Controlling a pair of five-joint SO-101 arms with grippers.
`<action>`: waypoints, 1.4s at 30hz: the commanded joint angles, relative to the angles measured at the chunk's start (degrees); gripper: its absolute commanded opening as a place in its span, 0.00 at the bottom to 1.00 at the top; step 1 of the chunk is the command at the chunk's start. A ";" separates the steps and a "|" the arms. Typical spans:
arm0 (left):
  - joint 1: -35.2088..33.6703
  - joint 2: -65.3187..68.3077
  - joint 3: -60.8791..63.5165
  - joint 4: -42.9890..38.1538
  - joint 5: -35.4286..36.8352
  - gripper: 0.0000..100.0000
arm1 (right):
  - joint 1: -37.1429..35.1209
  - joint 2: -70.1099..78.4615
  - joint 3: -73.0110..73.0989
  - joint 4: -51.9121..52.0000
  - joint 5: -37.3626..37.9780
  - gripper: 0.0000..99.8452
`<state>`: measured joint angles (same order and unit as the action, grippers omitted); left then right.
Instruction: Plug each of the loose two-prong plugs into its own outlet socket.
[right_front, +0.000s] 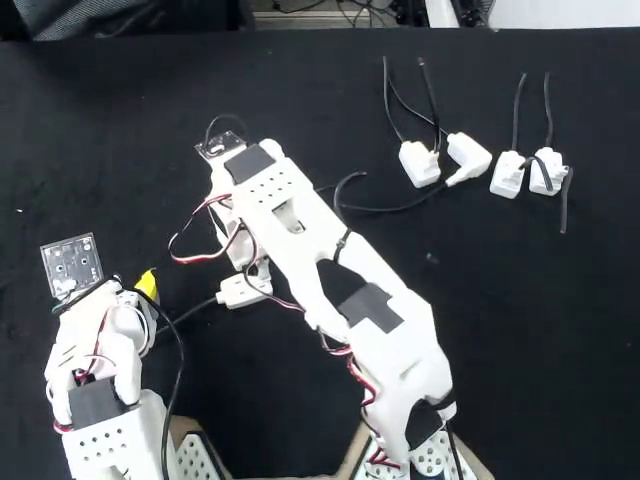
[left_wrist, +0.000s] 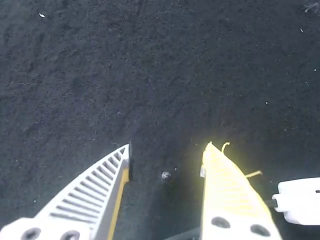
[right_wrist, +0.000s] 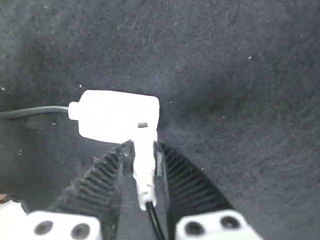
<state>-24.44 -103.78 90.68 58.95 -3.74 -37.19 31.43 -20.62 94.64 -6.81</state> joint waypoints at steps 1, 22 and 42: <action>-0.57 -0.35 -0.66 0.26 -0.35 0.24 | 0.53 -2.24 0.22 1.85 -0.26 0.01; -0.57 -0.35 -0.75 0.26 -0.35 0.24 | 0.44 -2.24 1.89 -3.16 -2.73 0.01; -0.57 -0.35 -0.75 0.26 -0.35 0.24 | -2.11 -0.57 4.26 -7.38 -1.67 0.01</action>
<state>-24.44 -103.78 90.68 58.95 -3.74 -37.80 31.78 -15.43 88.57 -9.10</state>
